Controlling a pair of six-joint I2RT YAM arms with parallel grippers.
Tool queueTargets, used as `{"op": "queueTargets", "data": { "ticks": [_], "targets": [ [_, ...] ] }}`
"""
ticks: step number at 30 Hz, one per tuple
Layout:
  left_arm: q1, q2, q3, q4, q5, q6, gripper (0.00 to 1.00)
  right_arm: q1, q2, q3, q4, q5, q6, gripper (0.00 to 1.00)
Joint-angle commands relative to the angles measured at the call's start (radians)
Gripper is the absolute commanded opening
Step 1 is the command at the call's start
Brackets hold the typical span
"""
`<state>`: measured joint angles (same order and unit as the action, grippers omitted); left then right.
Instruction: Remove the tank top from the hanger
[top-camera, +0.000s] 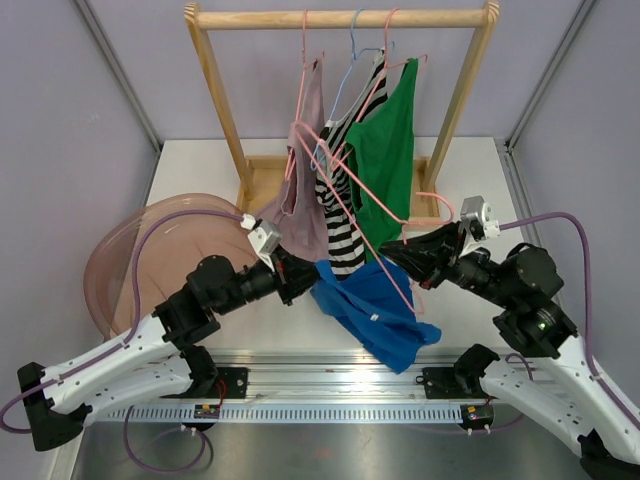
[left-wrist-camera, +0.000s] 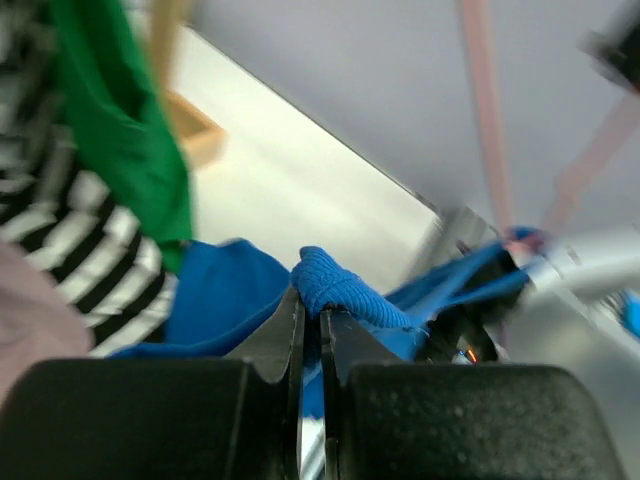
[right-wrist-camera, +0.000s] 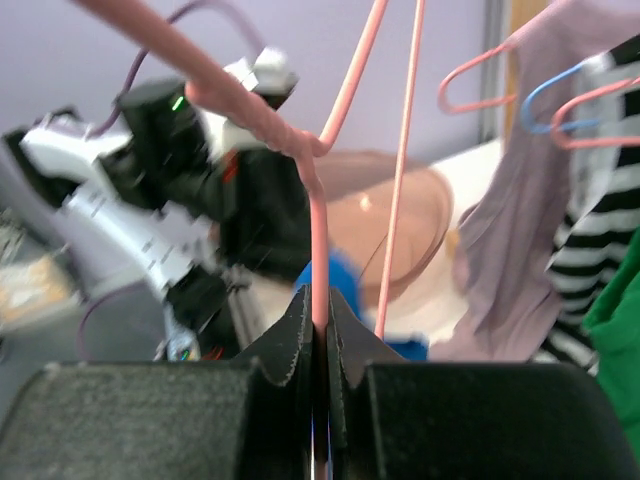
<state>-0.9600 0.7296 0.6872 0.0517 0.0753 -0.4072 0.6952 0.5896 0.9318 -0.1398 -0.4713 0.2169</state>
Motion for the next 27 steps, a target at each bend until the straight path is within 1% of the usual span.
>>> {"op": "queueTargets", "data": {
  "ticks": [1, 2, 3, 4, 5, 6, 7, 8, 9, 10, 11, 12, 13, 14, 17, 18, 20, 21, 22, 23, 24, 25, 26, 27],
  "targets": [
    [-0.025, -0.012, -0.002, 0.151, 0.268, 0.068, 0.00, 0.007, 0.009, -0.048, 0.492, 0.199, 0.050, 0.00],
    [-0.035, -0.010, 0.000, 0.134, 0.262, 0.083, 0.00, 0.007, 0.010, -0.066, 0.547, 0.241, 0.032, 0.00],
    [-0.039, -0.010, 0.003, 0.081, 0.232, 0.087, 0.00, 0.007, 0.010, -0.070, 0.558, 0.290, 0.029, 0.00],
    [-0.042, -0.012, 0.006, 0.050, 0.189, 0.087, 0.00, 0.007, 0.007, -0.067, 0.554, 0.395, 0.021, 0.00],
    [-0.043, -0.012, 0.014, 0.021, 0.082, 0.082, 0.00, 0.007, 0.001, -0.039, 0.493, 0.454, -0.003, 0.00],
    [-0.043, -0.013, 0.018, -0.046, 0.022, 0.077, 0.00, 0.007, -0.004, -0.021, 0.443, 0.517, -0.010, 0.00],
    [-0.042, -0.018, 0.024, -0.088, -0.102, 0.068, 0.00, 0.007, -0.010, 0.007, 0.290, 0.639, -0.016, 0.00],
    [-0.043, -0.018, 0.038, -0.125, -0.159, 0.065, 0.00, 0.006, -0.007, 0.080, 0.196, 0.698, -0.022, 0.00],
    [-0.043, -0.019, 0.046, -0.198, -0.216, 0.059, 0.00, 0.007, 0.001, 0.119, 0.093, 0.751, -0.028, 0.00],
    [-0.045, -0.021, 0.054, -0.235, -0.270, 0.051, 0.00, 0.007, 0.024, 0.154, 0.009, 0.839, -0.034, 0.00],
    [-0.045, -0.024, 0.060, -0.268, -0.343, 0.044, 0.00, 0.007, 0.041, 0.214, -0.135, 0.876, -0.039, 0.00],
    [-0.043, -0.027, 0.069, -0.317, -0.367, 0.042, 0.00, 0.007, 0.058, 0.237, -0.191, 0.913, -0.037, 0.00],
    [-0.043, -0.030, 0.074, -0.337, -0.397, 0.039, 0.02, 0.007, 0.099, 0.261, -0.287, 0.966, -0.030, 0.00],
    [-0.048, -0.033, 0.078, -0.354, -0.413, 0.033, 0.09, 0.007, 0.123, 0.307, -0.325, 0.985, -0.016, 0.00],
    [-0.049, -0.035, 0.097, -0.391, -0.436, -0.001, 0.17, 0.006, 0.226, 0.404, -0.427, 1.002, 0.012, 0.00],
    [-0.049, -0.035, 0.104, -0.412, -0.436, -0.007, 0.26, 0.006, 0.251, 0.427, -0.443, 1.008, 0.018, 0.00],
    [-0.049, -0.036, 0.127, -0.434, -0.431, -0.024, 0.53, 0.004, 0.329, 0.502, -0.480, 1.013, 0.024, 0.00],
    [-0.051, -0.041, 0.133, -0.456, -0.431, -0.027, 0.75, 0.004, 0.355, 0.530, -0.492, 1.013, 0.021, 0.00],
    [-0.051, -0.045, 0.140, -0.467, -0.434, -0.030, 0.82, 0.004, 0.409, 0.559, -0.503, 1.011, 0.021, 0.00],
    [-0.051, -0.056, 0.143, -0.493, -0.442, -0.035, 0.92, -0.012, 0.458, 0.611, -0.511, 0.993, 0.016, 0.00],
    [-0.051, -0.056, 0.146, -0.507, -0.450, -0.042, 0.92, -0.029, 0.458, 0.636, -0.509, 0.993, 0.013, 0.00],
    [-0.052, -0.068, 0.153, -0.521, -0.462, -0.051, 0.99, -0.052, 0.508, 0.660, -0.506, 0.941, 0.012, 0.00],
    [-0.052, -0.076, 0.159, -0.533, -0.463, -0.053, 0.99, -0.094, 0.533, 0.718, -0.509, 0.894, 0.018, 0.00],
    [-0.052, -0.082, 0.166, -0.562, -0.462, -0.056, 0.99, -0.177, 0.558, 0.749, -0.515, 0.828, 0.024, 0.00]
  ]
}}
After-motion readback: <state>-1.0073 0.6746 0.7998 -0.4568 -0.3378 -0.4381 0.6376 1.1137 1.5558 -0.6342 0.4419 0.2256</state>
